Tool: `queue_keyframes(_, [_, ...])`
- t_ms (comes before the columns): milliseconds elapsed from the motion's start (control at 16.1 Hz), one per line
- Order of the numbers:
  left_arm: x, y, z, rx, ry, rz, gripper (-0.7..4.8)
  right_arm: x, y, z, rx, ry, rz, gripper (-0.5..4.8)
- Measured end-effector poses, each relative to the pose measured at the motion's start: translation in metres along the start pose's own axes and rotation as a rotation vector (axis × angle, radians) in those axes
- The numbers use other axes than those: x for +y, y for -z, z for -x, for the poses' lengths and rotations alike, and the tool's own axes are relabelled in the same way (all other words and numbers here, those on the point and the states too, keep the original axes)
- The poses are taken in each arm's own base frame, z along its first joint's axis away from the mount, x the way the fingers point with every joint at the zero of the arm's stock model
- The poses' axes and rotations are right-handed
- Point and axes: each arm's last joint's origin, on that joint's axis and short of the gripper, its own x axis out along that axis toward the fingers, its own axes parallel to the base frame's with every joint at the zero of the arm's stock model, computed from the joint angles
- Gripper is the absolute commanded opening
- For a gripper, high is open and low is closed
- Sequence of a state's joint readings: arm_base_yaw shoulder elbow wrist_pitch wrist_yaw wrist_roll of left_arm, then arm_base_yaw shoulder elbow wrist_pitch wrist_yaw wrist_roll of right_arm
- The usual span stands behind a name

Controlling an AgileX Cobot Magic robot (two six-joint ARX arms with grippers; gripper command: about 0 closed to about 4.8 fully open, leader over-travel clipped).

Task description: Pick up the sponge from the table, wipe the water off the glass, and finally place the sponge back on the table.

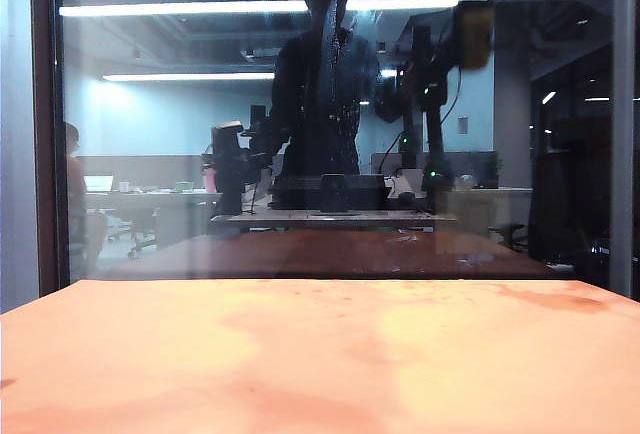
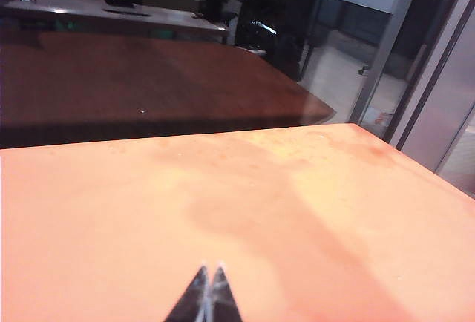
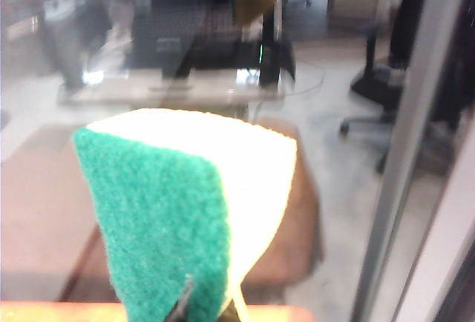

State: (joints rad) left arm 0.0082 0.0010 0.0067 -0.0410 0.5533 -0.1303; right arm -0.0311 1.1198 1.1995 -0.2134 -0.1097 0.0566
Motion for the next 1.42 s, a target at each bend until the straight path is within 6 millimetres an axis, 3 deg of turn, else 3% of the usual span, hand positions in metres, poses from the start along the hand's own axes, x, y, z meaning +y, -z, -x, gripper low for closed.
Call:
queue_keyframes(186, [0.0, 0.0, 0.0, 0.0, 0.0, 0.0, -0.06, 0.001, 0.048, 0.011, 0.002, -0.057, -0.123, -0.06])
queue_keyframes(310, [0.0, 0.0, 0.0, 0.0, 0.0, 0.0, -0.06, 0.005, 0.075, 0.005, 0.069, -0.097, -0.171, -0.06])
queue_keyframes(619, [0.0, 0.0, 0.0, 0.0, 0.0, 0.0, -0.06, 0.037, 0.152, -0.001, 0.182, -0.226, -0.258, -0.06])
queue_keyframes(1424, [0.0, -0.001, 0.0, -0.005, 0.001, -0.003, -0.06, 0.111, 0.25, -0.049, 0.508, -0.518, -0.389, -0.06])
